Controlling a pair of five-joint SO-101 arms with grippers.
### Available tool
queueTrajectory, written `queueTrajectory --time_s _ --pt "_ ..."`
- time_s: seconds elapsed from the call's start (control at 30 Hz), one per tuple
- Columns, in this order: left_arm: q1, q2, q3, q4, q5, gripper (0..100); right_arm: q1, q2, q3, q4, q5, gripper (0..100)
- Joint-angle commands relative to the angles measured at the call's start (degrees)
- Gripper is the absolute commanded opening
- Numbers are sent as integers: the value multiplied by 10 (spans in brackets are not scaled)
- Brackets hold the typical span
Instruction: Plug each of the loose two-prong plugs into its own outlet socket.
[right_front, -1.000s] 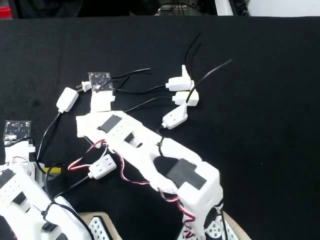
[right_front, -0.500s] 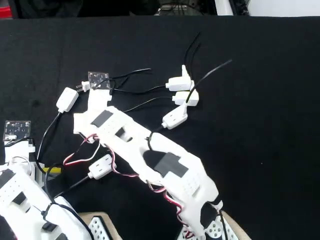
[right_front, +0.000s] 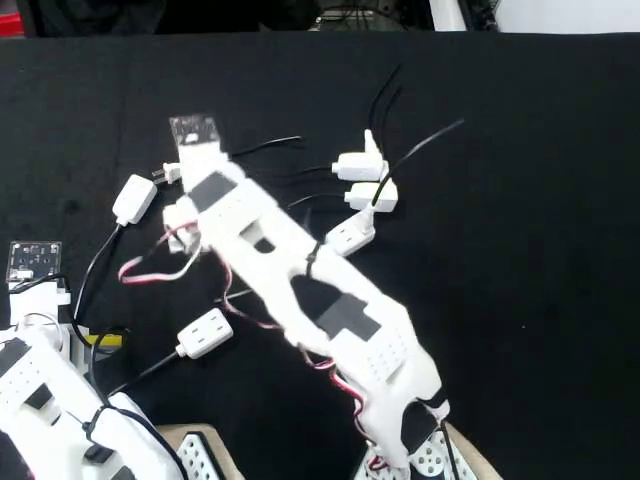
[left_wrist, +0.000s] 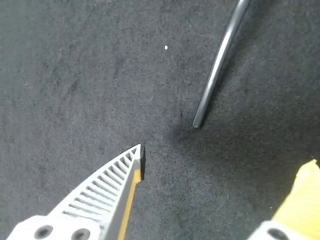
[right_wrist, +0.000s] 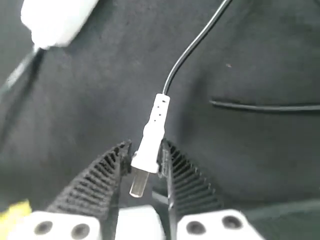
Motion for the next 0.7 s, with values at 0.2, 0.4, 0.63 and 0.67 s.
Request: queueTrajectory --time_s 0.2,0.4,0.63,0.67 --pt "28 -10 -7 -4 28 446 75 -74 -128 236 179 11" --pt "104 -10 26 -9 35 446 111 -313 142 234 258 11" --pt "160 -10 15 -26 97 446 108 -553 490 162 328 11" --pt "165 -10 17 -31 101 446 109 -572 540 140 338 11"
